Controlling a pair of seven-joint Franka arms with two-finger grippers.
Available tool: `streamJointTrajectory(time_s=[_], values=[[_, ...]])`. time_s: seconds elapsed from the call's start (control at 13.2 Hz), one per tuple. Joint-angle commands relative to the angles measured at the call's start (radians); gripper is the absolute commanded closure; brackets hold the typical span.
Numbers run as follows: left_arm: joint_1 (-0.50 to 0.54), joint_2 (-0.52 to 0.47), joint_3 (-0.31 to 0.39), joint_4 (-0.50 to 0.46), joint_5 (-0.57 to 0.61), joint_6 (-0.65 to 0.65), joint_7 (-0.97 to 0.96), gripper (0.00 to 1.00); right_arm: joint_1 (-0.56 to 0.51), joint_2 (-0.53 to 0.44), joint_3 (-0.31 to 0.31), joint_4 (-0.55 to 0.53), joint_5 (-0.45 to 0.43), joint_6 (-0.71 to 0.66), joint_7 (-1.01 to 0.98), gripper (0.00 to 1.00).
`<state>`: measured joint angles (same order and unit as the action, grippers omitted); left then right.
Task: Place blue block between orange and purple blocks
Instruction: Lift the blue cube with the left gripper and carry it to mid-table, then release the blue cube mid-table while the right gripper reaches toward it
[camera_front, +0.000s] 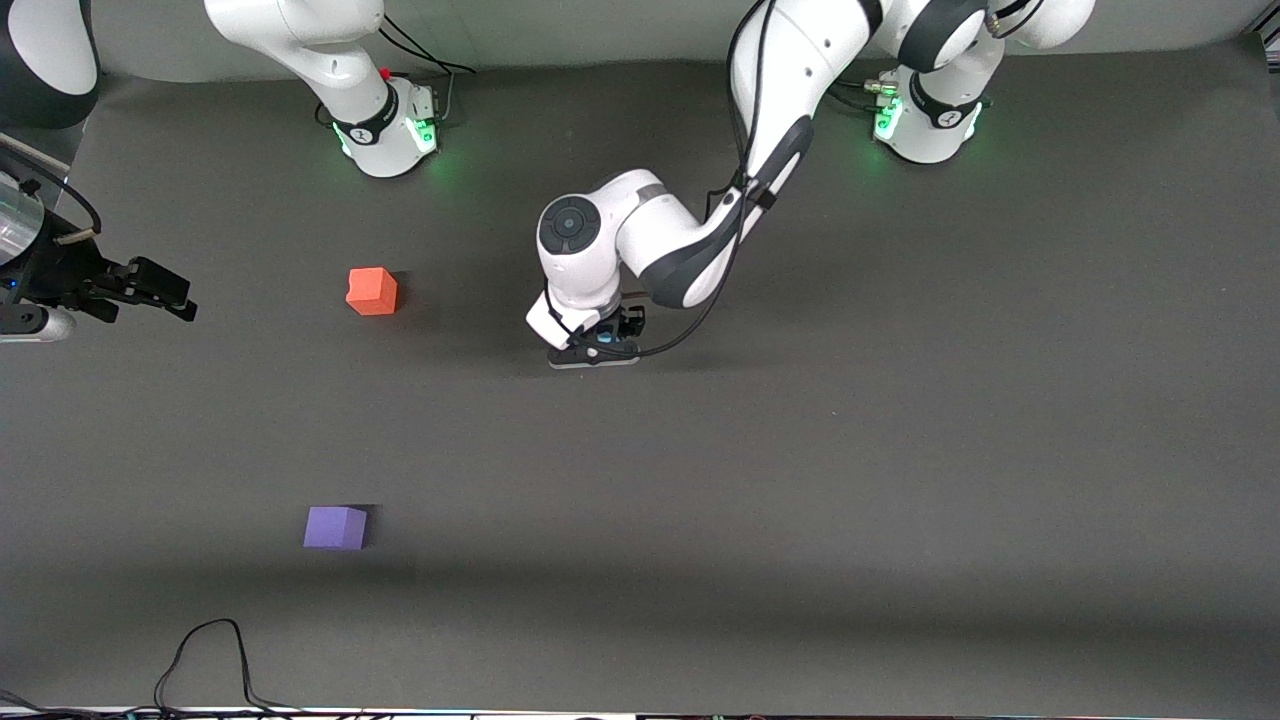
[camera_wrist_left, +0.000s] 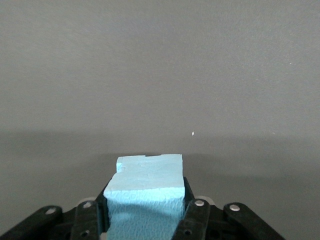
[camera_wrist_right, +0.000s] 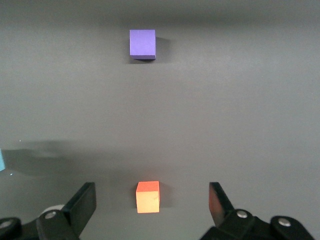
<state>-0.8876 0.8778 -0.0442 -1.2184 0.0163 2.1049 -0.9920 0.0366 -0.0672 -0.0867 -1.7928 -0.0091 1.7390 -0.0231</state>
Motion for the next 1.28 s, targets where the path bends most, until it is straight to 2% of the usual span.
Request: streamJointTrajectory(time_s=[0.0,0.15,0.23,0.3,0.38,0.6,0.75,0.98,1.06,1.21], values=[[-0.014,0.053,0.017,0.045,0.008,0.030,-0.023,0.50,0.002,-0.013,-0.002,-0.005,0.003,-0.010,-0.017,0.00],[-0.016,0.061,0.017,0.045,0.008,0.036,-0.036,0.45,0.002,-0.011,-0.002,-0.004,0.003,-0.013,-0.017,0.00],[-0.016,0.062,0.017,0.045,0.008,0.036,-0.036,0.35,0.002,-0.011,-0.002,-0.004,0.004,-0.013,-0.017,0.00],[-0.016,0.062,0.017,0.045,0.008,0.036,-0.036,0.08,0.002,-0.011,-0.002,-0.002,0.003,-0.018,-0.027,0.00],[-0.014,0.056,0.017,0.046,0.008,0.032,-0.036,0.00,0.002,-0.011,-0.001,-0.002,0.003,-0.021,-0.027,0.00],[0.008,-0.008,0.018,0.053,-0.001,-0.057,-0.021,0.00,0.002,-0.005,0.001,0.004,0.003,-0.021,-0.027,0.00],[0.089,-0.084,-0.003,0.051,-0.024,-0.130,0.028,0.00,0.006,0.000,0.014,0.009,0.006,-0.021,-0.026,0.00],[0.284,-0.227,-0.008,0.016,-0.177,-0.282,0.256,0.00,0.002,0.029,0.140,0.022,0.015,-0.013,-0.011,0.00],[0.365,-0.279,-0.008,-0.033,-0.194,-0.316,0.347,0.00,0.000,0.061,0.209,0.057,0.017,-0.012,-0.006,0.00],[0.487,-0.385,-0.006,-0.143,-0.205,-0.368,0.496,0.00,0.000,0.153,0.301,0.114,0.038,-0.006,0.044,0.00]])
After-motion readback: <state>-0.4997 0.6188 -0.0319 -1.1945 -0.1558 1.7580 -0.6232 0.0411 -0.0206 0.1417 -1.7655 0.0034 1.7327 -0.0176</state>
